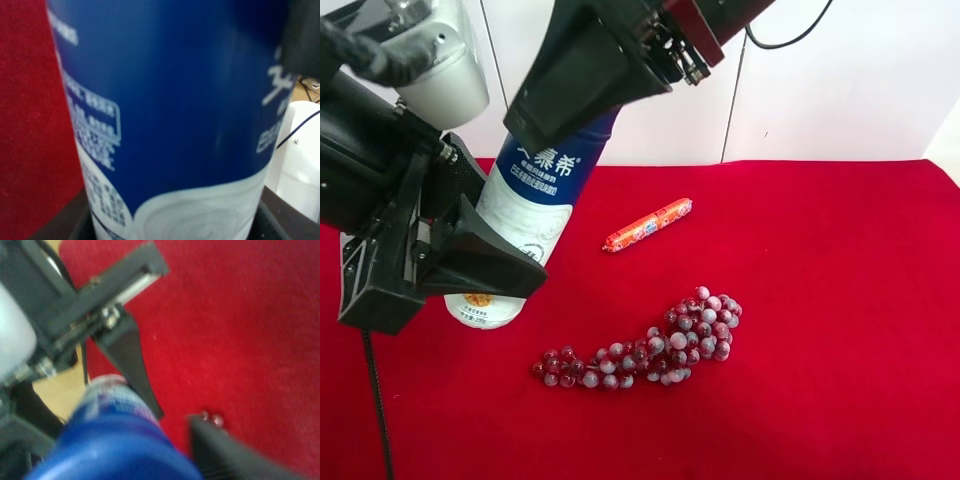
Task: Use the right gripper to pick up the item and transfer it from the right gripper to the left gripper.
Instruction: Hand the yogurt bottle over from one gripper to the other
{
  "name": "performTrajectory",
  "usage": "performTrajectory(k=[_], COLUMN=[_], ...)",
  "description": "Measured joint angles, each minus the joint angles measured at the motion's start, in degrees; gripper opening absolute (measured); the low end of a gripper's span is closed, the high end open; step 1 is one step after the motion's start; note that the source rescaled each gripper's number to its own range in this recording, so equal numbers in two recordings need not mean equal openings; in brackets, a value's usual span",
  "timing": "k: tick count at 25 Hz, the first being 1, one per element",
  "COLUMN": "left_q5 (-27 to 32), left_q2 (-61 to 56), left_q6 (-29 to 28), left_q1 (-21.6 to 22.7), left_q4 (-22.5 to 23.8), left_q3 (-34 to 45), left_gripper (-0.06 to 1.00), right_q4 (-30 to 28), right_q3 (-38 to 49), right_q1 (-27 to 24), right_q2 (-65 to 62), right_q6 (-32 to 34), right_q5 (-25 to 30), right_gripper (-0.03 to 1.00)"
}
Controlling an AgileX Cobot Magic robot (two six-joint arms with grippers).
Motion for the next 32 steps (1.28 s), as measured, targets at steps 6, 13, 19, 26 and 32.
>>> performTrajectory(k=[6,13,19,26,32], left_q5=[-0.1,-0.1,-0.1,-0.1,-0.1], left_q2=[0.0,0.0,0.0,0.0,0.0], left_q6=[0.0,0.0,0.0,0.0,0.0], left_q1=[0.0,0.0,0.0,0.0,0.0], left_q4=[0.0,0.0,0.0,-0.1,-0.1], left_q3=[0.0,0.0,0.0,0.0,0.0], left_gripper=[0.08,0.08,0.08,0.08,0.08], right_q4=[-3.2,-3.5,-5.2,-14.3,-21.0], right_q3=[0.0,-0.1,-0.1,-0.1,-0.1], right_q1=[0.0,0.0,0.0,0.0,0.0], right_q2=[0.0,-0.1,-3.2,-10.2,-15.8], right_q6=[-0.1,-0.1,0.5,9.8,18.4], right_q5=[1.2,3.3,4.2,4.5,4.7], right_gripper=[0.95,0.99,1.0,1.0,1.0])
